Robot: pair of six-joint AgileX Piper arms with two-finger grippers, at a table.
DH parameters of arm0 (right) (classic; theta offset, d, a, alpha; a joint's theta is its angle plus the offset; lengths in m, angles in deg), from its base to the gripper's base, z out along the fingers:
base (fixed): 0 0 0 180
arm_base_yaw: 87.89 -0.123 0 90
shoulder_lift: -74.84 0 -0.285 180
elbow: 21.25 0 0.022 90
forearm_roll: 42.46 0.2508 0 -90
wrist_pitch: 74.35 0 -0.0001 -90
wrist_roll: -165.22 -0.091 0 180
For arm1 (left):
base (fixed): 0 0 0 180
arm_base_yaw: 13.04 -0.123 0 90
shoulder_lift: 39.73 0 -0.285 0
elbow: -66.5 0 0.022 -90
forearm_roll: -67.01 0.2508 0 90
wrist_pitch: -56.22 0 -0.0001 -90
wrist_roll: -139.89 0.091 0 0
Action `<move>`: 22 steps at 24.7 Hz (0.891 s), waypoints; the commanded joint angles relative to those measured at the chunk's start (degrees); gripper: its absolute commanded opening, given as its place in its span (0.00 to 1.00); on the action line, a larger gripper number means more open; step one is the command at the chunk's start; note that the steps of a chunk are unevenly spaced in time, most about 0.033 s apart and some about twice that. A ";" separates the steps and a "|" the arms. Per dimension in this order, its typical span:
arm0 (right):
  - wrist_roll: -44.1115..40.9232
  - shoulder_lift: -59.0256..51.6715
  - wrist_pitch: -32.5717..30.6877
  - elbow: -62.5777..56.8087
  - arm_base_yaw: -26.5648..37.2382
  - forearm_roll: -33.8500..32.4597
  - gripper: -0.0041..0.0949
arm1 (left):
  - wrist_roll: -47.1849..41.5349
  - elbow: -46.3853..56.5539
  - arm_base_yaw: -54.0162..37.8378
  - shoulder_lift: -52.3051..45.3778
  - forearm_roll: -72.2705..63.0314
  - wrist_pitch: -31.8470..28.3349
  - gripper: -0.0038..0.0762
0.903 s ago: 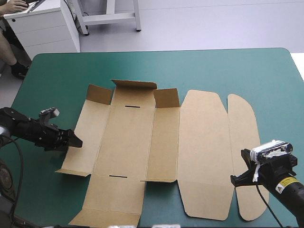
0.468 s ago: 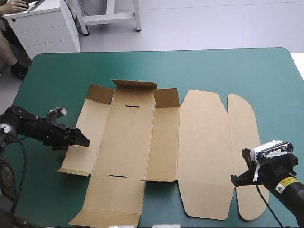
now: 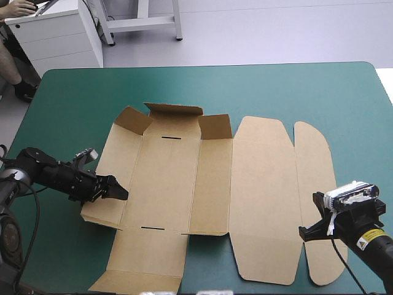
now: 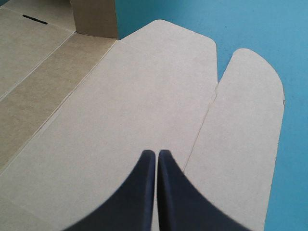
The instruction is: Fold the box
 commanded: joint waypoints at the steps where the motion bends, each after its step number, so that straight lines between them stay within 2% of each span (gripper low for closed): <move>1: 0.54 0.13 4.12 1.44 0.36 -0.31 0.04 | -0.67 -0.69 1.15 -3.84 -1.56 5.93 0.69; 3: 0.54 0.13 4.12 1.44 0.36 -0.31 0.04 | -0.80 -0.69 1.15 -4.79 -1.41 5.93 0.63; 6: 0.54 0.13 4.12 1.44 0.36 -0.31 0.04 | -0.80 -0.69 1.15 -5.91 -1.19 5.93 0.48; 11: 0.54 0.13 4.12 1.44 0.36 -0.31 0.04 | -0.80 -0.69 1.15 -6.05 -1.19 5.93 0.15; 12: 0.54 0.13 4.12 1.44 0.36 -0.31 0.04 | -0.80 -0.69 1.15 -6.05 -1.19 5.93 0.04; 18: 0.54 0.13 4.02 1.44 0.36 -0.31 0.04 | -1.97 -0.69 1.15 -6.05 -0.12 5.93 0.04; 22: 0.54 0.13 3.68 1.44 0.36 -0.31 0.04 | -10.66 -7.81 2.01 -6.05 8.08 5.49 0.04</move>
